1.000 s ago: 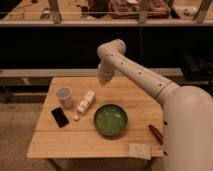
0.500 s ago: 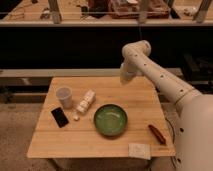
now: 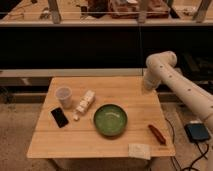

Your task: Move the arm in a circular motion

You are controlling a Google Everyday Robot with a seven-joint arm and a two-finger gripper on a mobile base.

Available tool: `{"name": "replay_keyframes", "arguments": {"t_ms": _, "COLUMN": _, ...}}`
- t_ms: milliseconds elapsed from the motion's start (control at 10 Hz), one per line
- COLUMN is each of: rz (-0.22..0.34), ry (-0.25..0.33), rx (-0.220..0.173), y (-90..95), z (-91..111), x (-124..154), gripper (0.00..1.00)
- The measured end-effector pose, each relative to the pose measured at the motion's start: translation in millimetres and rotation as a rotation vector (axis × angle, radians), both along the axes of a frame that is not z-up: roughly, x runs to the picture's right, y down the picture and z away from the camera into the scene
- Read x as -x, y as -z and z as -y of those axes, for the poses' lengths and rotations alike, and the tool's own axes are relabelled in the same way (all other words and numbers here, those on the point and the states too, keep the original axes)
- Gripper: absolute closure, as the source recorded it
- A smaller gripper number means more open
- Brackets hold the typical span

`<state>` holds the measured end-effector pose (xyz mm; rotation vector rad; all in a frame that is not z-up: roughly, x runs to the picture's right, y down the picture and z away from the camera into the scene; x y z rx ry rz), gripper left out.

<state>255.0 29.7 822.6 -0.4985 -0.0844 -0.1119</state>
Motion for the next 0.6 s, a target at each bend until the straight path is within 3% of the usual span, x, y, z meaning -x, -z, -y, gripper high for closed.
{"name": "replay_keyframes", "arguments": {"t_ms": 200, "rz": -0.049, "ry": -0.046, "rx": 0.004, "y": 32.9, "z": -48.3, "x": -16.1, "gripper": 0.95}}
{"name": "replay_keyframes", "arguments": {"t_ms": 300, "rz": -0.052, "ry": -0.051, "rx": 0.005, "y": 43.3, "z": -61.5, "x": -15.4, "gripper": 0.95}}
{"name": "replay_keyframes", "arguments": {"t_ms": 600, "rz": -0.01, "ry": -0.055, "rx": 0.019, "y": 66.1, "z": -96.0, "x": 16.2, "gripper": 0.95}}
